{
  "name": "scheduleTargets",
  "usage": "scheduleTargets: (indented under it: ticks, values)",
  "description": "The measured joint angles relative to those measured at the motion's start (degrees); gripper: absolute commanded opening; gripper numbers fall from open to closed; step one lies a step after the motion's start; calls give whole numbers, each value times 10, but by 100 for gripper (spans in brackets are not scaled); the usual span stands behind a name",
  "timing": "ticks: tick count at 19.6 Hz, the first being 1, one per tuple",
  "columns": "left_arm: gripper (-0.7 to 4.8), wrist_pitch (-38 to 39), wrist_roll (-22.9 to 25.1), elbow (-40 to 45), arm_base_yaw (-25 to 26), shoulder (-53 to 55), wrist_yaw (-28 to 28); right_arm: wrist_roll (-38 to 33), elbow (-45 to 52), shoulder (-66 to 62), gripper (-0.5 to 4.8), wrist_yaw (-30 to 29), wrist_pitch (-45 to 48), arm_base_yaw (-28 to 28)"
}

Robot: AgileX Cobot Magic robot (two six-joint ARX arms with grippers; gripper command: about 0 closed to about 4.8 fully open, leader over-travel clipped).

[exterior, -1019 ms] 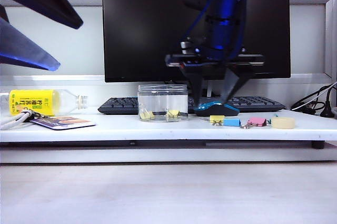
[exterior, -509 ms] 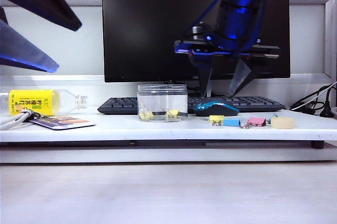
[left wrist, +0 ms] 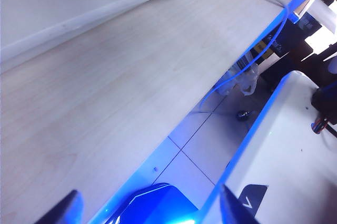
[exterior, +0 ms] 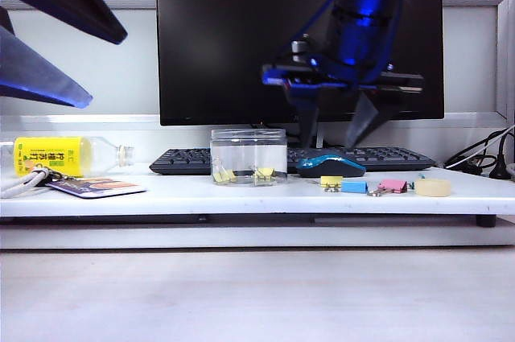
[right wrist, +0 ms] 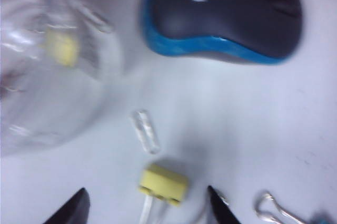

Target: Pick up the clips with the largest number of clips of the same color on the table and place them in a round transparent plastic box.

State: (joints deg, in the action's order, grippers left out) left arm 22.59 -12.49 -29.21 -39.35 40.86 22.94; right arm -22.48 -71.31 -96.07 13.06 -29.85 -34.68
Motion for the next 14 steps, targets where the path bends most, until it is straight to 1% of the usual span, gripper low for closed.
scheduleTargets:
  ticks: [6,14]
  values:
    - [344,0,0,0,0,0,0,-2,45,-1,284,2,24,0]
    - [344,0,0,0,0,0,0,-14,48,-9,283,5,64,0]
